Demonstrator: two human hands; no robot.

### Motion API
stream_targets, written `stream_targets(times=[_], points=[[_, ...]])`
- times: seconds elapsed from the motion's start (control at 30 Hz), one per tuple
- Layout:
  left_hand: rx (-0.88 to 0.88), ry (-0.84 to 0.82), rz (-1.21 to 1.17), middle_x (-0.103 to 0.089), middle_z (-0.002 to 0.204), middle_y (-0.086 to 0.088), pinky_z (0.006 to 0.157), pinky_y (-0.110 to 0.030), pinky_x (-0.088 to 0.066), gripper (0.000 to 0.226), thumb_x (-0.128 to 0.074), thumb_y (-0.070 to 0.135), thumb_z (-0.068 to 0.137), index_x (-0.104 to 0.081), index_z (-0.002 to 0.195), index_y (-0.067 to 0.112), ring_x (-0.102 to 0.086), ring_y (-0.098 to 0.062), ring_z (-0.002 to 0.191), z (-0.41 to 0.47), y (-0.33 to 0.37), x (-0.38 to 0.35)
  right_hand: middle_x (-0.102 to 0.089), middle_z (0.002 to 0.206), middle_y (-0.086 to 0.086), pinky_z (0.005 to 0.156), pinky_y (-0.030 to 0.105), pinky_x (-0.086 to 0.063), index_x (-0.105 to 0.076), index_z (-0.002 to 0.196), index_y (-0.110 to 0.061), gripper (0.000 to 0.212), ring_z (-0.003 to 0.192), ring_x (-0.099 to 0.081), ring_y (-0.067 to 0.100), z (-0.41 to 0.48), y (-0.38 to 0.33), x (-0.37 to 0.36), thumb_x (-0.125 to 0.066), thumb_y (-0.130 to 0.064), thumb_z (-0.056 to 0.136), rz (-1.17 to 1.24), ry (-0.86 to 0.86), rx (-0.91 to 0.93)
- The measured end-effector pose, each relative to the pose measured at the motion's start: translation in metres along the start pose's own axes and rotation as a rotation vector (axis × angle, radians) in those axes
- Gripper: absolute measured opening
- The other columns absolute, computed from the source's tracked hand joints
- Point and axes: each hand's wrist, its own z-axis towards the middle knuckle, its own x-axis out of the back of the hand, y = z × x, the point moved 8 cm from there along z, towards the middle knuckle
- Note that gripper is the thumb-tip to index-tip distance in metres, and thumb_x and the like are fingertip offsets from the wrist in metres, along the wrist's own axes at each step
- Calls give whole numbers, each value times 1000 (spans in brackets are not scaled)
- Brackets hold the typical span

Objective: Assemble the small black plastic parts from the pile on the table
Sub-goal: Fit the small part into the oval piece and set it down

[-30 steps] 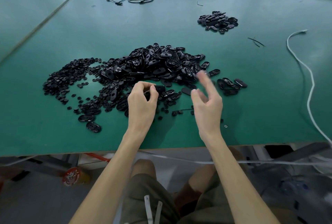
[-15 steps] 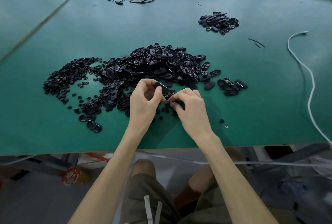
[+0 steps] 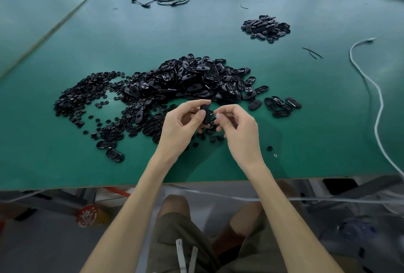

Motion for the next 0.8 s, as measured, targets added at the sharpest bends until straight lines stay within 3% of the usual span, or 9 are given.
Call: stream_targets(times=[0.13, 0.37, 0.5, 0.7, 0.8], points=[[14, -23, 33, -63, 88, 7, 70, -25, -51, 33, -67, 3, 98, -74, 126, 19, -56, -8, 75, 1, -4, -3, -76, 87, -5, 69, 26, -53, -75, 104, -22, 16, 77, -70, 10, 1, 5, 5, -66, -10, 101, 117, -3, -25], [-1, -34, 3, -79, 107, 7, 86, -24, -57, 30, -74, 5, 93, -77, 117, 24, -72, -12, 95, 2, -4, -1, -76, 97, -8, 85, 31, -58, -74, 103, -20, 17, 91, -72, 11, 2, 8, 5, -79, -9, 91, 203, -8, -42], [0, -45, 13, -79, 107, 8, 84, -20, -56, 32, -73, 5, 93, -77, 118, 25, -70, -8, 91, 2, -5, -1, -77, 94, -5, 85, 36, -59, -75, 96, -20, 14, 90, -72, 14, 3, 9, 6, -81, -10, 89, 225, -6, -41], [12, -40, 6, -79, 103, 6, 83, -26, -58, 32, -75, 6, 93, -78, 116, 28, -69, -10, 88, 2, -7, -1, -74, 78, -3, 63, 20, -50, -78, 92, -20, 3, 68, -65, 9, 3, 11, 6, -77, -19, 94, 255, 4, -40], [17, -43, 7, -79, 104, 5, 83, -26, -58, 30, -76, 8, 93, -78, 117, 25, -69, -11, 88, 2, -8, -2, -74, 77, -3, 61, 20, -50, -78, 93, -19, 4, 67, -66, 10, 3, 13, 7, -76, -19, 95, 277, 8, -49]])
